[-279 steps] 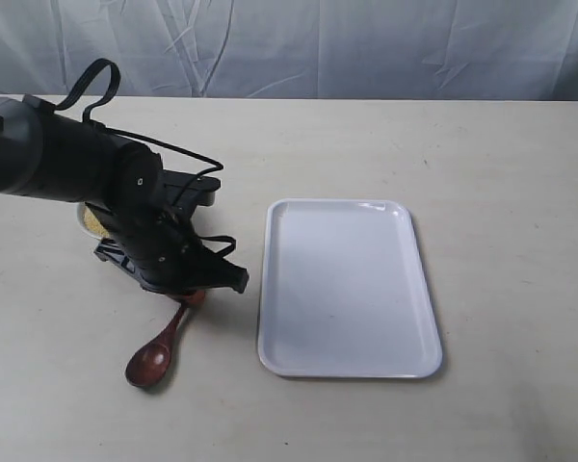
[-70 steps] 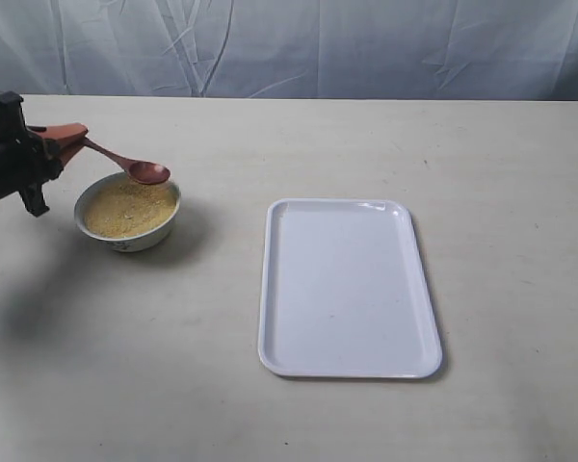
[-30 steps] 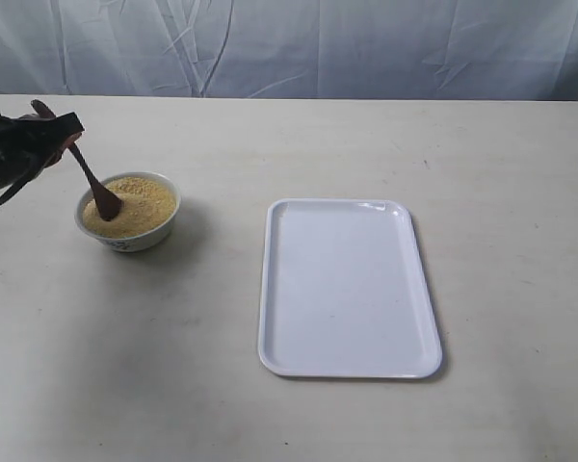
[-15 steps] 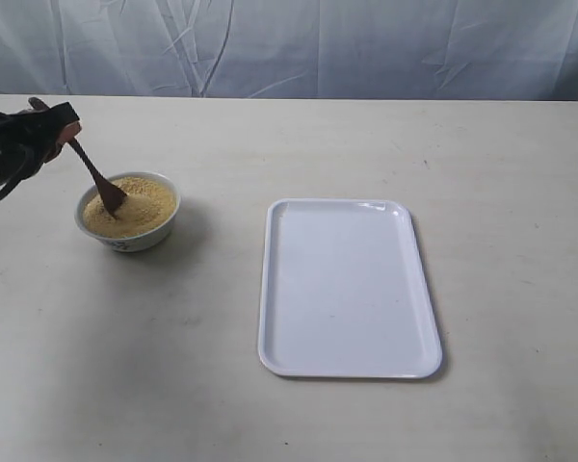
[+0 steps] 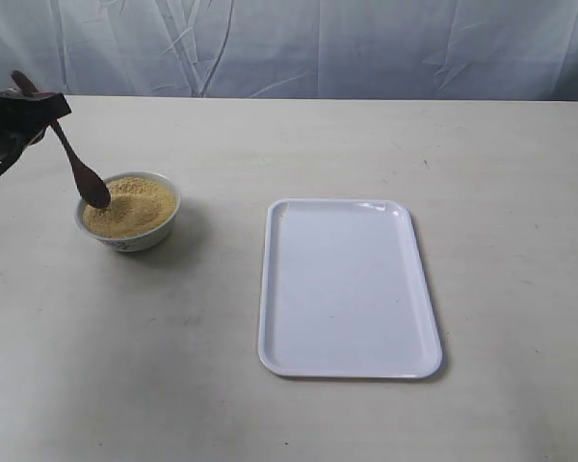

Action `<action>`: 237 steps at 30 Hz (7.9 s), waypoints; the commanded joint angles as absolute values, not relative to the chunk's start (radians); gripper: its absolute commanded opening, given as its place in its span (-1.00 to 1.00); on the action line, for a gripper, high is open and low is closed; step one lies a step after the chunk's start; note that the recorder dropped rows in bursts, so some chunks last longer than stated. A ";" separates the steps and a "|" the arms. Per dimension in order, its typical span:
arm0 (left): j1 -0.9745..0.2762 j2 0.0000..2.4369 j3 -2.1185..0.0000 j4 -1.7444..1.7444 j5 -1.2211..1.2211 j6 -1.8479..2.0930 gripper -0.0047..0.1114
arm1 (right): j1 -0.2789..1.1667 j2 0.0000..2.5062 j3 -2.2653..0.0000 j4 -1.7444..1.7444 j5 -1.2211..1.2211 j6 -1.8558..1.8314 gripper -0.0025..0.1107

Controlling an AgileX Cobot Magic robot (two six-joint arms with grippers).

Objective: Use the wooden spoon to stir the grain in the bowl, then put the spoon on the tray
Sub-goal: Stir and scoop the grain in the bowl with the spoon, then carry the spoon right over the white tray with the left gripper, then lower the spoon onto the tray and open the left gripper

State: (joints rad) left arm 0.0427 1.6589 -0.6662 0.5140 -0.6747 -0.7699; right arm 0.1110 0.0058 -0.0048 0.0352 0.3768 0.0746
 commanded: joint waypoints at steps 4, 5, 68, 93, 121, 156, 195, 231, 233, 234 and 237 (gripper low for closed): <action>0.037 1.690 -0.668 0.485 -0.657 -0.725 -0.92 | 0.105 0.000 0.000 0.034 0.363 0.071 -0.93; 0.037 1.699 -0.668 0.490 -0.657 -0.727 -0.92 | 0.105 0.000 0.000 0.034 0.363 0.071 -0.93; 0.037 1.711 -0.668 0.600 -0.839 -0.907 -0.92 | 0.105 0.000 0.000 0.035 0.363 0.071 -0.93; -0.063 1.689 -0.668 0.433 -0.752 -0.602 -0.92 | 0.105 0.000 0.000 0.035 0.363 0.071 -0.93; -0.061 1.721 -0.668 0.513 -0.798 -0.696 -0.92 | 0.105 0.000 0.000 0.035 0.363 0.071 -0.93; -0.296 1.582 -1.003 1.718 -0.466 -2.093 -0.92 | 0.105 0.000 0.000 0.035 0.363 0.071 -0.93; -0.602 2.105 -1.192 1.304 -0.553 -2.091 -0.48 | 0.105 0.000 0.000 0.037 0.365 0.071 -0.93; -0.600 2.105 -1.190 1.644 -0.342 -2.091 -0.28 | 0.105 0.000 0.000 0.036 0.362 0.071 -0.93; -0.600 2.105 -1.190 1.644 -0.372 -2.091 -0.28 | 0.105 0.000 0.000 0.036 0.362 0.071 -0.93; -0.600 2.105 -1.190 1.639 -0.399 -2.091 -0.28 | 0.105 0.000 0.000 0.036 0.362 0.071 -0.93; -0.600 2.105 -1.194 1.641 -0.444 -2.091 -0.28 | 0.105 0.000 0.000 0.036 0.362 0.071 -0.93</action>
State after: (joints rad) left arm -0.5974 2.1049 -1.1868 1.6298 -0.4065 -2.0899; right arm 0.1110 0.0058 -0.0048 0.0352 0.3768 0.0746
